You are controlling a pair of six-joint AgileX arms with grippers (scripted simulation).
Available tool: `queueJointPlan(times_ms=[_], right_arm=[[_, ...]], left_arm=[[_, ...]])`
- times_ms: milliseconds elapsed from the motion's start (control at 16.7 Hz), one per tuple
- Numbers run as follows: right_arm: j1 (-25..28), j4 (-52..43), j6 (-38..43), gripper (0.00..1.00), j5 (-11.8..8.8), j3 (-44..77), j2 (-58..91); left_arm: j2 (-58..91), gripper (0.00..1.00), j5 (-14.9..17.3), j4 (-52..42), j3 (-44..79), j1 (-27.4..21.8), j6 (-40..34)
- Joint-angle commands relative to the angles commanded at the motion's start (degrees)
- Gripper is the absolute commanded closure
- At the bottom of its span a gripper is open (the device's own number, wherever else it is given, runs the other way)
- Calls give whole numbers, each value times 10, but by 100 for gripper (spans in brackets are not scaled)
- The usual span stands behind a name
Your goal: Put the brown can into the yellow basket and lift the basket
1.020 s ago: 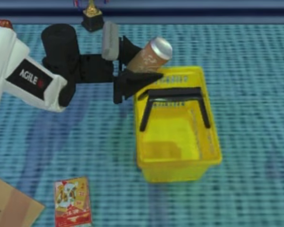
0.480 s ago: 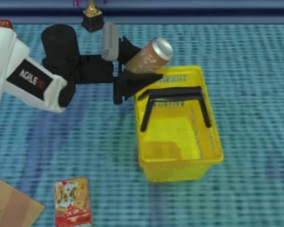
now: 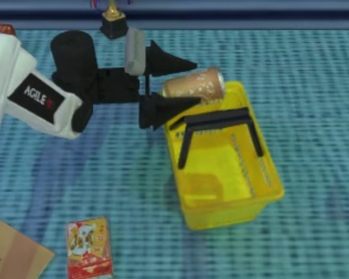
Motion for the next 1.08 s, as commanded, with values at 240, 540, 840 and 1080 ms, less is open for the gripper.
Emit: queueJointPlan(times_ms=[240, 540, 840, 1080], right_arm=[[0, 0, 0, 0, 0, 0, 0], [2, -4, -3, 0, 0, 5, 5], [42, -90, -70, 0, -2, 112, 114], [97, -216, -166, 0, -1, 290, 300]], left_arm=[[0, 0, 0, 0, 0, 0, 0], [-7, 0, -4, -3, -2, -1, -1], [-119, 0, -67, -55, -53, 16, -19], [-299, 0, -170, -143, -146, 46, -40]])
